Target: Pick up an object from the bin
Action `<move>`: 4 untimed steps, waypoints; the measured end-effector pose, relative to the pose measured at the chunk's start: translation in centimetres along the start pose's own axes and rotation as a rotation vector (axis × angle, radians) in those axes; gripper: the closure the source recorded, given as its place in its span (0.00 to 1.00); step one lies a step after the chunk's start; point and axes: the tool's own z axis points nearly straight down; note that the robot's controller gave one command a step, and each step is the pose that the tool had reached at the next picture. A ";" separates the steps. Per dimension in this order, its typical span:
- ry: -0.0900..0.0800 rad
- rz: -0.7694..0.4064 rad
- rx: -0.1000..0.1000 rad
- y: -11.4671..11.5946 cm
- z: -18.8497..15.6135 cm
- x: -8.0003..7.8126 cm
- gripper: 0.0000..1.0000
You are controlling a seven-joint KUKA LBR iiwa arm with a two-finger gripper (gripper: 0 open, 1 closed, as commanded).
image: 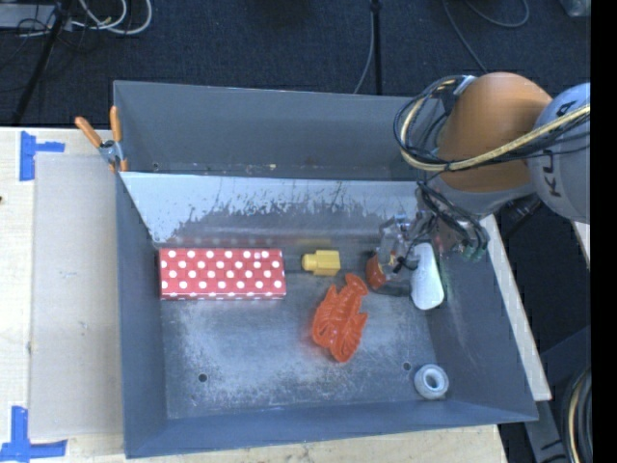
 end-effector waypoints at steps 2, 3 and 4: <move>0.000 -0.001 0.000 0.0 0.0 0.0 0.00; -0.006 -0.063 0.001 -0.1 4.5 -0.4 0.00; 0.002 -0.263 -0.001 0.8 8.5 -0.5 0.00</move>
Offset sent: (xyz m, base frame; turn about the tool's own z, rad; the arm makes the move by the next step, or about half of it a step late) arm 0.0000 0.0000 0.0000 0.0000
